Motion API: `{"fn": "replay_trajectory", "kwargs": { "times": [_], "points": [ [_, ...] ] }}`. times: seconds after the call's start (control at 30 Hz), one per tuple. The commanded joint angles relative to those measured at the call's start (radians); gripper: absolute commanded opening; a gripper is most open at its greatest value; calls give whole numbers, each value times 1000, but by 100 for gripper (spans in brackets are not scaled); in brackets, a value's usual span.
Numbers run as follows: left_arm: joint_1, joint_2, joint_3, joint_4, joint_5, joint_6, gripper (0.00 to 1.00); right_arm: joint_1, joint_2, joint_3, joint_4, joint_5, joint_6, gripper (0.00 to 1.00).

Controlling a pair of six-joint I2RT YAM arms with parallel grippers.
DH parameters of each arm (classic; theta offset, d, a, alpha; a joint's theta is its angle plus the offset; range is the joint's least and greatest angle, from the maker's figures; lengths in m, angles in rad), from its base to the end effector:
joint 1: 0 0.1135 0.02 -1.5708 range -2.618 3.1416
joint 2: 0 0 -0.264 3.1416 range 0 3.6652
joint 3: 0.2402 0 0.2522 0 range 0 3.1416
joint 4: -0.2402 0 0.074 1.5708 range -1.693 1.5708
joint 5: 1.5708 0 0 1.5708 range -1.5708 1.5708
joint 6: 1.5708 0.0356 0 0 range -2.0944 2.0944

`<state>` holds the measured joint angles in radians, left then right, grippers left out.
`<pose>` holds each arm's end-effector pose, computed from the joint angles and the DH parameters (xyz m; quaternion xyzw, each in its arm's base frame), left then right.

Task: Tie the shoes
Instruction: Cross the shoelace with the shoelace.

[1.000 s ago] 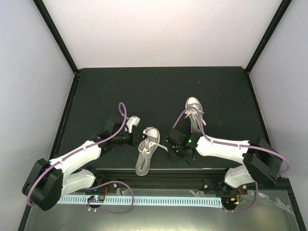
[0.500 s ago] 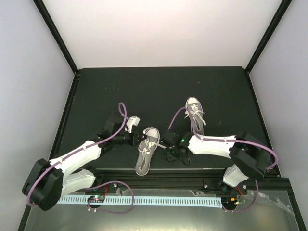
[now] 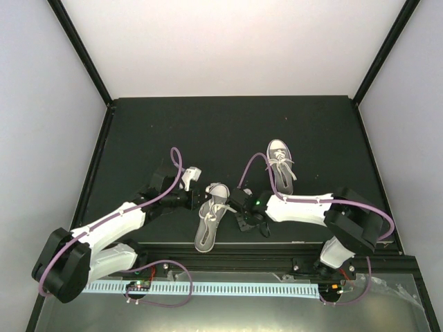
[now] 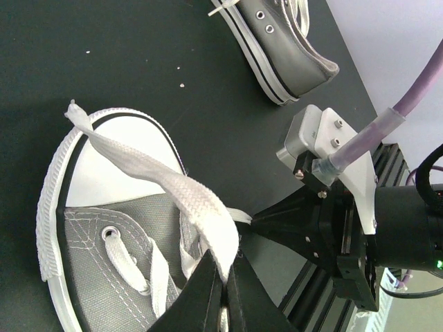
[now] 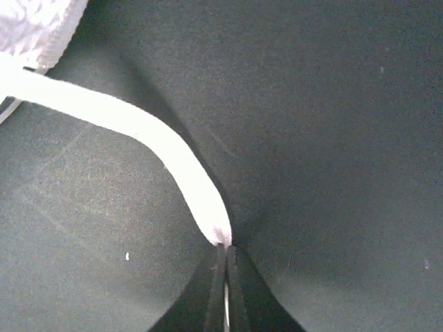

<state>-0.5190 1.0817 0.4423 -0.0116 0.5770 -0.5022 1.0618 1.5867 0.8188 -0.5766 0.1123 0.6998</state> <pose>0.1735 -0.1215 0.1856 0.1335 0.8580 -0.4304 0.2466 0.1334 0.2309 0.1439 -0.1723 0.9770 0.0514 0.1148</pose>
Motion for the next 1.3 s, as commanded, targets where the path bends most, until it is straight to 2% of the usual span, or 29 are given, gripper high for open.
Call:
{"fn": "replay_trajectory", "kwargs": {
  "times": [0.0, 0.13, 0.23, 0.4, 0.53, 0.7, 0.97, 1.27],
  "points": [
    [4, -15, 4, -7, 6, 0, 2, 13, 32, -7, 5, 67, 23, 2],
    [4, -30, 2, -16, 3, 18, 2, 11, -30, 13, 6, 74, 20, 2],
    [5, -27, 13, -38, 22, 60, 2, -3, -94, 57, -43, 144, -11, 2],
    [5, -20, 27, -62, 59, 118, 2, -107, -210, 111, -126, 255, -83, 2],
    [4, -16, 36, -53, 89, 130, 2, -201, -337, 151, -146, 287, -144, 2],
    [3, 5, 62, -60, 139, 172, 2, -221, -423, 214, -134, 269, -208, 2],
    [-4, 56, 93, -56, 225, 213, 9, -220, -425, 263, 5, 143, -199, 2],
    [-12, 102, 114, -23, 265, 219, 12, -221, -355, 348, 54, 130, -223, 2]
  ]
}}
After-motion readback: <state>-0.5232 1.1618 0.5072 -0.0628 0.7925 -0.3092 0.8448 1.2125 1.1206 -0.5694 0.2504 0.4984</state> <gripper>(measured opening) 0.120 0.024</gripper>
